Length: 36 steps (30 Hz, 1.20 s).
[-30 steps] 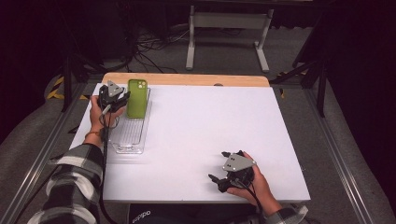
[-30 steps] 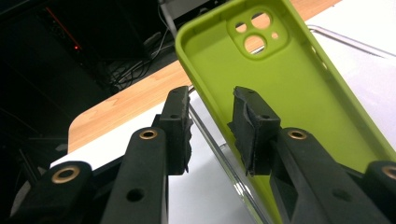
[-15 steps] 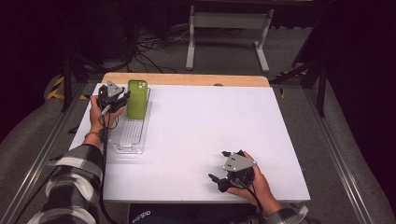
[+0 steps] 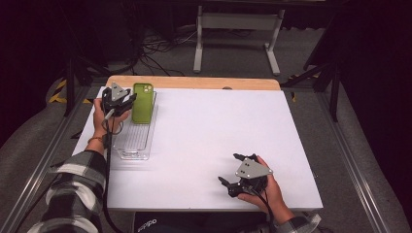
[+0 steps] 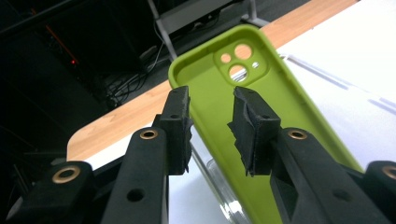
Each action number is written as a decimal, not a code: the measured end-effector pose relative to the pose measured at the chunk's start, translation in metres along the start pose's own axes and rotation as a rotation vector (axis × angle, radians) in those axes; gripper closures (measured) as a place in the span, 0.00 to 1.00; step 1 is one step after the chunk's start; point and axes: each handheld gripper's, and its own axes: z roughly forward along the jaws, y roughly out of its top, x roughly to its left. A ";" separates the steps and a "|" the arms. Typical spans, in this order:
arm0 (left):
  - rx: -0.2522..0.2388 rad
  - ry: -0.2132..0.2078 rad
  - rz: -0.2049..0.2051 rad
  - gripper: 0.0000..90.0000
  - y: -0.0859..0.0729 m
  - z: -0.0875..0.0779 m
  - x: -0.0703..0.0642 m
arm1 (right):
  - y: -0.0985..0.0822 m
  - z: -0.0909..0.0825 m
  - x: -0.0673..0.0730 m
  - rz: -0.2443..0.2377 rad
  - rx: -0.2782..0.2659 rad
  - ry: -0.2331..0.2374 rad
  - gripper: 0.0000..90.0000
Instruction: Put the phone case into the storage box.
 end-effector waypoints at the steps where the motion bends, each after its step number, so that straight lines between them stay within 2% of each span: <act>1: -0.006 0.003 0.013 0.74 0.001 -0.001 0.000 | 0.001 -0.001 -0.001 0.001 -0.006 -0.013 0.13; 3: -0.014 -0.015 0.008 0.74 0.002 -0.004 -0.003 | 0.002 -0.003 -0.002 -0.003 -0.015 -0.032 0.13; 4: -0.018 -0.010 0.025 0.74 0.003 -0.006 -0.004 | 0.003 -0.004 -0.003 -0.004 -0.019 -0.035 0.13; 8: -0.040 -0.027 0.013 0.74 0.006 -0.011 -0.006 | 0.006 -0.010 -0.009 0.005 -0.054 -0.071 0.12; 10: -0.044 -0.020 0.025 0.73 0.007 -0.014 -0.005 | 0.007 -0.011 -0.011 0.000 -0.060 -0.084 0.12; 14: -0.048 -0.036 0.026 0.73 0.009 -0.016 -0.009 | 0.011 -0.015 -0.016 0.007 -0.086 -0.111 0.11; 19: -0.059 -0.047 0.037 0.73 0.010 -0.021 -0.013 | 0.015 -0.013 -0.022 0.010 -0.100 -0.128 0.11; 21: -0.063 -0.056 0.037 0.77 0.011 -0.022 -0.013 | 0.017 -0.013 -0.025 0.007 -0.113 -0.123 0.11; 27: -0.088 -0.051 0.037 0.77 0.014 -0.030 -0.014 | 0.026 -0.011 -0.031 -0.004 -0.132 -0.153 0.11; 36: -0.106 -0.041 0.036 0.76 0.016 -0.041 -0.015 | 0.034 -0.007 -0.037 -0.016 -0.148 -0.145 0.11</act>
